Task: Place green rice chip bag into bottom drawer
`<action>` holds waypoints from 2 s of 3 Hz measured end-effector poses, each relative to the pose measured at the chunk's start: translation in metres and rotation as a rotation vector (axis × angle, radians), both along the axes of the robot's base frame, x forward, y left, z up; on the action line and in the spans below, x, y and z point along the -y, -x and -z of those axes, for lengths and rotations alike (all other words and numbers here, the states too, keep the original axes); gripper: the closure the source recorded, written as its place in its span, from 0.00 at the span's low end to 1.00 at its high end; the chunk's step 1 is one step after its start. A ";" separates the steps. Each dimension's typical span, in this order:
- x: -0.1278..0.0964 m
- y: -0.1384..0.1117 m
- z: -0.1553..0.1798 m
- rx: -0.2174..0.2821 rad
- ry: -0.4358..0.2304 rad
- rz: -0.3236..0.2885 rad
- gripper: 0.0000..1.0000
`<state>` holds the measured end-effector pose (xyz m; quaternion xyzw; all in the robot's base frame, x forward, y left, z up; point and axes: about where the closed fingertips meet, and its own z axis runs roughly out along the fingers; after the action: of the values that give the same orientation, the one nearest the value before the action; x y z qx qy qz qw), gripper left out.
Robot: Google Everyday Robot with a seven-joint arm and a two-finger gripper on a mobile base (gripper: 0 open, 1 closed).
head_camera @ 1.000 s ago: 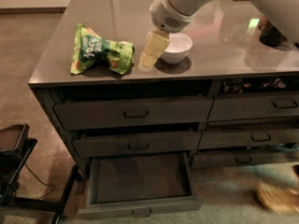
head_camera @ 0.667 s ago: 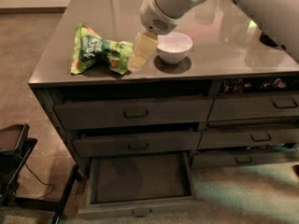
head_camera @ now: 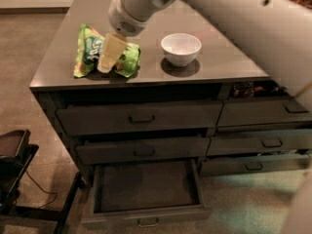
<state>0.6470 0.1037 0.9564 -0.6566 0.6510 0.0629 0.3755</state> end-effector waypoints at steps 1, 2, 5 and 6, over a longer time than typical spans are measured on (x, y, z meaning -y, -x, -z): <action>-0.035 -0.014 0.009 -0.003 -0.026 -0.032 0.00; -0.055 -0.025 0.021 -0.003 -0.038 -0.039 0.00; -0.049 -0.066 0.075 0.015 -0.015 0.058 0.00; -0.049 -0.078 0.087 0.023 -0.001 0.065 0.18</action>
Offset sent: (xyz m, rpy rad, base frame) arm 0.0484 0.0720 -0.0490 0.0360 -0.0215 0.0152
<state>0.7248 0.1523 0.8696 -0.6355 0.6678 0.0434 0.3852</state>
